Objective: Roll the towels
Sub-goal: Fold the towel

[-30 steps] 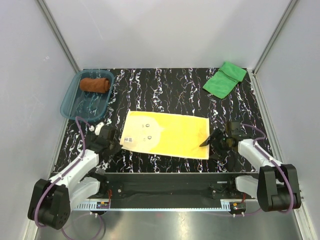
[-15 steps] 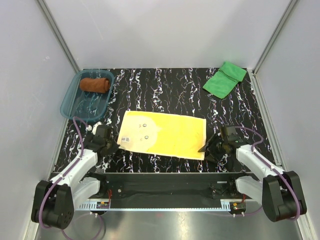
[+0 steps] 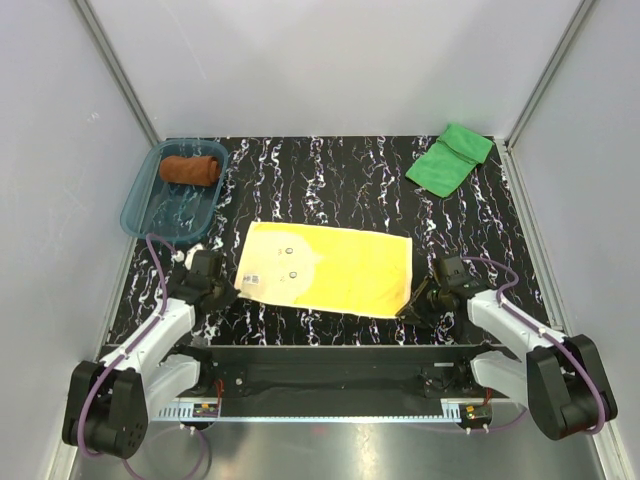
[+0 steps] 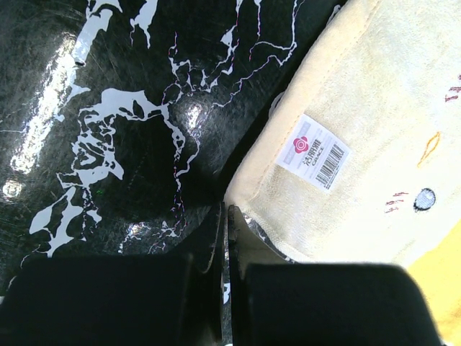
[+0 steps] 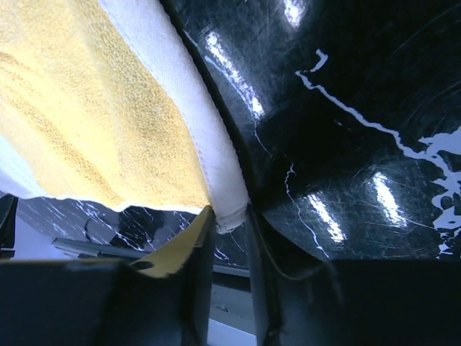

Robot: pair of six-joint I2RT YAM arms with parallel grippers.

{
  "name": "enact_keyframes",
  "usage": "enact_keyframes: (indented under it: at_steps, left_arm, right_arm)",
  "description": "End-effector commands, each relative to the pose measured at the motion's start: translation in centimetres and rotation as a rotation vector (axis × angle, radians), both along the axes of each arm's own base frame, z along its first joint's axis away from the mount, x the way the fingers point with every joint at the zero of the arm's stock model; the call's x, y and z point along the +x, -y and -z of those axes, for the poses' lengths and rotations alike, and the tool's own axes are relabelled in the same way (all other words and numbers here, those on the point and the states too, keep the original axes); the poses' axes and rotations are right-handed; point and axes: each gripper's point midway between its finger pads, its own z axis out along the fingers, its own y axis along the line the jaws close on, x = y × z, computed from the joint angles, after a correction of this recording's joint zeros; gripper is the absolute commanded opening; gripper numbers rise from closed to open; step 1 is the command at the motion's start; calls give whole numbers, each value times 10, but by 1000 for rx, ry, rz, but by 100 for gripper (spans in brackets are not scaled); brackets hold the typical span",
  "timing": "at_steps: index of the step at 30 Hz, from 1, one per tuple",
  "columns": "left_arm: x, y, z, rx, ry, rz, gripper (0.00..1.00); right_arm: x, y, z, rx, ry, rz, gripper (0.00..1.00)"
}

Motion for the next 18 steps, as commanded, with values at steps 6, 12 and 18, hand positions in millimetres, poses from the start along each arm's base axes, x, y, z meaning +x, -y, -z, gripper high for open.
enact_keyframes:
  at_steps: [6, 12, 18]
  left_arm:
    - [7, 3, -4, -15, 31, 26, 0]
    - [7, 10, -23, -51, 69, 46, 0]
    - [16, 16, -30, -68, 74, 61, 0]
  right_arm:
    - [4, 12, -1, -93, 0, 7, 5]
    - [10, 23, -24, -164, 44, -15, 5]
    - [24, 22, -33, -190, 56, -43, 5]
